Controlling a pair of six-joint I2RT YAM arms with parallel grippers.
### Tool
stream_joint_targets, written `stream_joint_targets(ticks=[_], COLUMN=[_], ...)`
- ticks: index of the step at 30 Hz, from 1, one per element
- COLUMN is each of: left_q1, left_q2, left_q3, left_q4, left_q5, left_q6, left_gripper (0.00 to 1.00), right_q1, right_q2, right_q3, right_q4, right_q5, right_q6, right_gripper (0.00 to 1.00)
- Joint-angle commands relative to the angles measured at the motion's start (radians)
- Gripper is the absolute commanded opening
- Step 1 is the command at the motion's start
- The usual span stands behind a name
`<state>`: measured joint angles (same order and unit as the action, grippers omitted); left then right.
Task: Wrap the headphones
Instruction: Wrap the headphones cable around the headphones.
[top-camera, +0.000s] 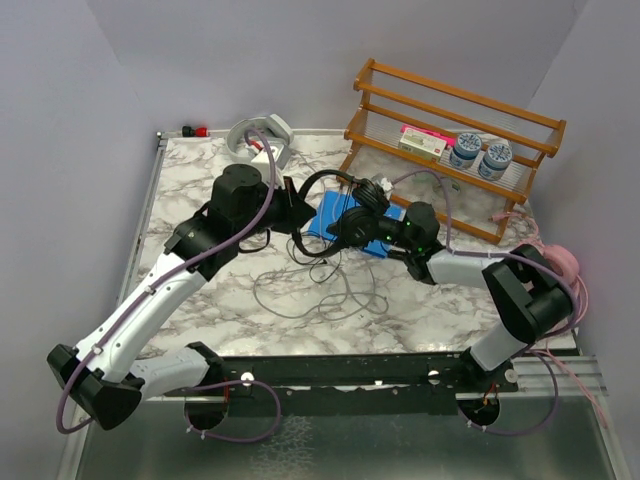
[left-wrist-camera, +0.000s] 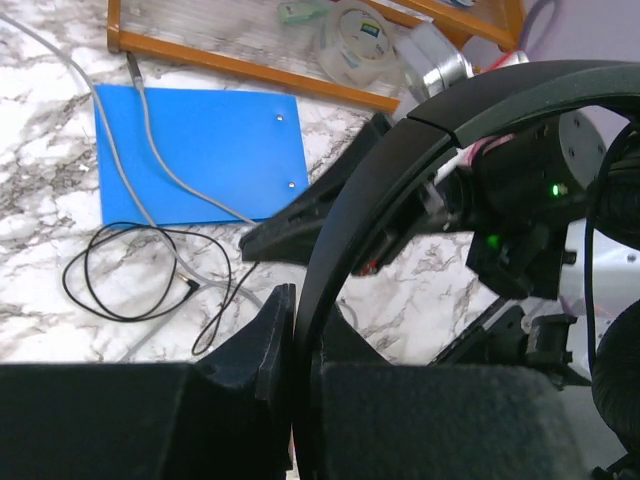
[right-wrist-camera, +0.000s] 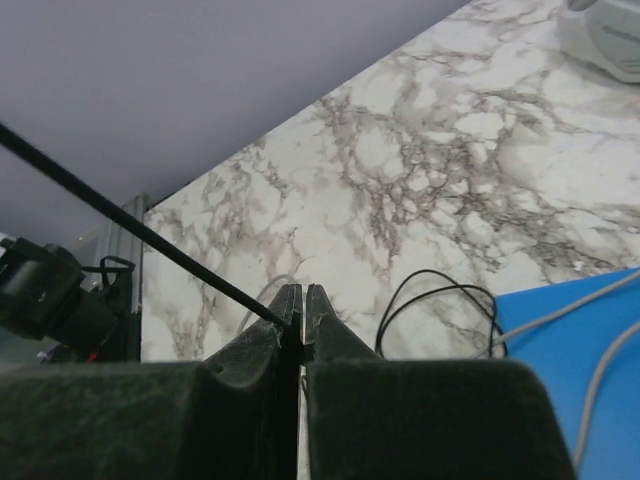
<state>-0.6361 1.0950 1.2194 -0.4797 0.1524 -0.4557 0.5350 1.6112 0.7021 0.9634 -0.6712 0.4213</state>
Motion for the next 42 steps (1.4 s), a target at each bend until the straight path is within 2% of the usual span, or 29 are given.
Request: stream_joint_targets(ticks=[1, 7, 11, 17, 21, 24, 27, 35, 39, 42], left_q1=[0.015, 0.050, 0.071, 0.081, 0.082, 0.081, 0.081, 0.074, 0.070, 0.069], left_q2=[0.023, 0.047, 0.054, 0.054, 0.045, 0.037, 0.046, 0.067, 0.034, 0.016], left_q3=[0.052, 0.042, 0.037, 0.049, 0.046, 0.022, -0.005, -0.080, -0.134, -0.168], left_q4=[0.066, 0.116, 0.121, 0.091, 0.084, 0.101, 0.114, 0.127, 0.140, 0.158], left_q5=[-0.030, -0.047, -0.085, -0.262, -0.408, -0.539, -0.641, -0.833, -0.861, -0.874], left_q6=[-0.133, -0.215, -0.213, -0.122, -0.027, 0.043, 0.114, 0.328, 0.396, 0.448], left_gripper=[0.00, 0.00, 0.00, 0.00, 0.00, 0.00, 0.00, 0.00, 0.00, 0.00], right_q1=[0.063, 0.158, 0.201, 0.235, 0.239, 0.239, 0.239, 0.238, 0.238, 0.238], right_q2=[0.005, 0.004, -0.041, -0.130, -0.212, -0.290, -0.338, -0.340, -0.270, -0.218], right_q3=[-0.091, -0.181, -0.229, -0.296, -0.285, -0.229, -0.118, 0.162, 0.392, 0.515], right_q4=[0.205, 0.422, 0.491, 0.564, 0.506, 0.344, 0.078, -0.542, -0.974, -1.192], right_q5=[0.023, 0.040, 0.042, 0.021, 0.002, -0.008, -0.026, -0.034, 0.028, 0.088], right_q6=[0.041, 0.088, 0.089, 0.141, 0.176, 0.165, 0.116, -0.097, -0.258, -0.360], right_gripper=[0.05, 0.05, 0.05, 0.05, 0.05, 0.05, 0.05, 0.05, 0.05, 0.05])
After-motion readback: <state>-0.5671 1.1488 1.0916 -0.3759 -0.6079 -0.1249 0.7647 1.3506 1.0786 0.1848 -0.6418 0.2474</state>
